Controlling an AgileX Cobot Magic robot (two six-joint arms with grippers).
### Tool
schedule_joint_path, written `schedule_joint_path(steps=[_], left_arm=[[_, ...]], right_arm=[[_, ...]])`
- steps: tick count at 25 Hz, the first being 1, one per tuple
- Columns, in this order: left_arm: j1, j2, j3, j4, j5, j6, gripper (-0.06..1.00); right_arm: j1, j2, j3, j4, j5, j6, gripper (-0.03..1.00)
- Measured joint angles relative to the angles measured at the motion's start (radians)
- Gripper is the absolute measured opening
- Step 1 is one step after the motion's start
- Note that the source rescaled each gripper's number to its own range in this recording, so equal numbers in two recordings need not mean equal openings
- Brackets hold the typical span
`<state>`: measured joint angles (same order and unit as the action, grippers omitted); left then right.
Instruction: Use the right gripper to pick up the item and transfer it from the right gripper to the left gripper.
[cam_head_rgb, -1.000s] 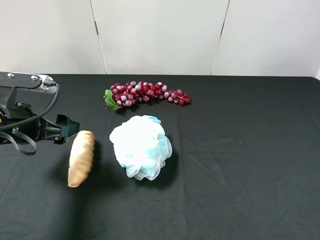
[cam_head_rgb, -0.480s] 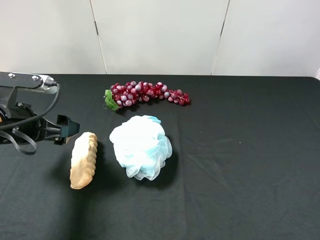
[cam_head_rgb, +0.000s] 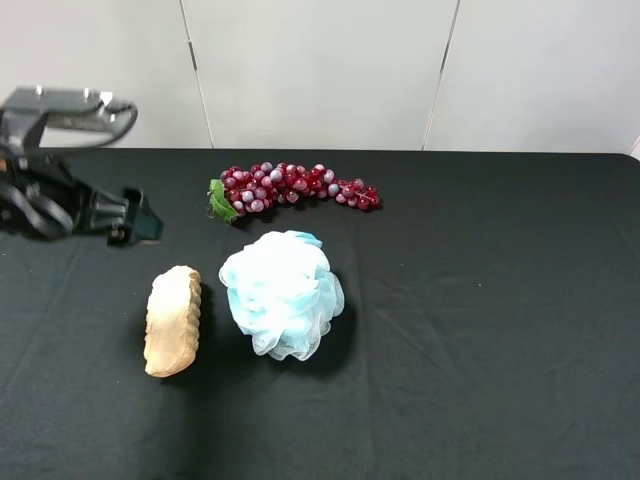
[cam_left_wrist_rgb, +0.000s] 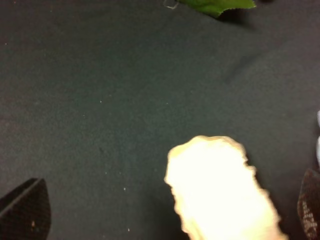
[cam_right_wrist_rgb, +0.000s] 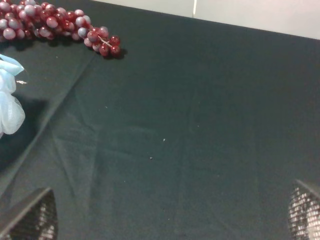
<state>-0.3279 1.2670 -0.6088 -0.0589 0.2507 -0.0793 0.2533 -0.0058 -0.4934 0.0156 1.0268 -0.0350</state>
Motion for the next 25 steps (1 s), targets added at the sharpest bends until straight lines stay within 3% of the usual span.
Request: schedule_joint_path(steps=[8, 9, 16, 19, 25], left_arm=[[0.0, 0.002, -0.316, 0.004, 0.447, 0.0, 1.0], [0.0, 0.002, -0.401, 0.004, 0.562, 0.001, 1.0], [0.0, -0.045, -0.635, 0.005, 0.859, 0.044, 1.0], [0.0, -0.104, -0.667, 0.01, 0.914, 0.052, 1.0], [0.0, -0.274, -0.67, 0.075, 0.916, 0.07, 1.0]], right_arm=[[0.0, 0.0, 0.0, 0.0, 0.0, 0.0, 1.0], [0.0, 0.0, 0.0, 0.0, 0.0, 0.0, 1.0], [0.0, 0.0, 0.0, 0.0, 0.0, 0.0, 1.0], [0.0, 0.0, 0.0, 0.0, 0.0, 0.0, 1.0], [0.0, 0.0, 0.0, 0.0, 0.0, 0.0, 1.0]])
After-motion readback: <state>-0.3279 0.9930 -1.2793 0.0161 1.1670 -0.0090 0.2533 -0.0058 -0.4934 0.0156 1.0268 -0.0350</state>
